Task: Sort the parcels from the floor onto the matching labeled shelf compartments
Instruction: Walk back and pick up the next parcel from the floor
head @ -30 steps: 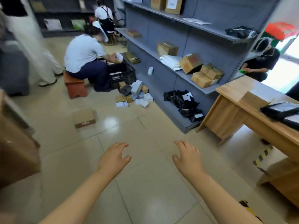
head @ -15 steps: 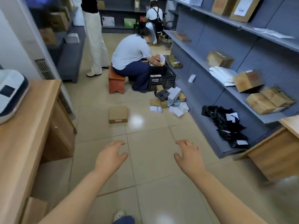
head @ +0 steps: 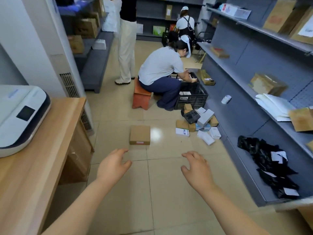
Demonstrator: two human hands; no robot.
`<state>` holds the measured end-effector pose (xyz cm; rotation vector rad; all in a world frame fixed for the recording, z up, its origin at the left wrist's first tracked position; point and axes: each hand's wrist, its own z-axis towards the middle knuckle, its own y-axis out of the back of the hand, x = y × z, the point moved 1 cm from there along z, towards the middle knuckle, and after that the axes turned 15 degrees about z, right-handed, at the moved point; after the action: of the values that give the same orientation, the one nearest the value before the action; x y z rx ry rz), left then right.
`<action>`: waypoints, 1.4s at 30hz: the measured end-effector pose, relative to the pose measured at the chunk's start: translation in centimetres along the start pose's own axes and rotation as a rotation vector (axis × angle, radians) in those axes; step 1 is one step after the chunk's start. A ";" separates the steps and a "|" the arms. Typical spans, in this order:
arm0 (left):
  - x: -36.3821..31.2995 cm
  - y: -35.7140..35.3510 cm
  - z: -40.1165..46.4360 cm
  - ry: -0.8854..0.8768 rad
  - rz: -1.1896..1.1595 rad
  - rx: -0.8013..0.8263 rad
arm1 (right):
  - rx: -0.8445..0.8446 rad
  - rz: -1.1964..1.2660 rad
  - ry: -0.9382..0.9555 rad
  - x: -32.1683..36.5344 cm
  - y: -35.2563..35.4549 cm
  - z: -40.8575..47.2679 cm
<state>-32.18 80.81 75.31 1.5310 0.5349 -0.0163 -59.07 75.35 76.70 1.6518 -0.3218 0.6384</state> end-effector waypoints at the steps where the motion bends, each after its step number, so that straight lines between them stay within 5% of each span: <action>1: 0.1 -0.1 1.2 0.006 0.003 -0.002 | 0.012 0.004 0.005 0.1 -0.2 1.6; 25: 2.6 0.9 28.9 0.282 0.023 -0.021 | 0.262 0.047 0.185 5.8 -3.5 38.3; 42: 15.2 5.4 54.5 0.146 -0.046 0.100 | 0.184 0.109 -0.011 17.8 -12.5 55.9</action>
<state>0.49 34.43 72.47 1.6252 0.6944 0.0337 -25.26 26.00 72.66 1.8228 -0.3719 0.7591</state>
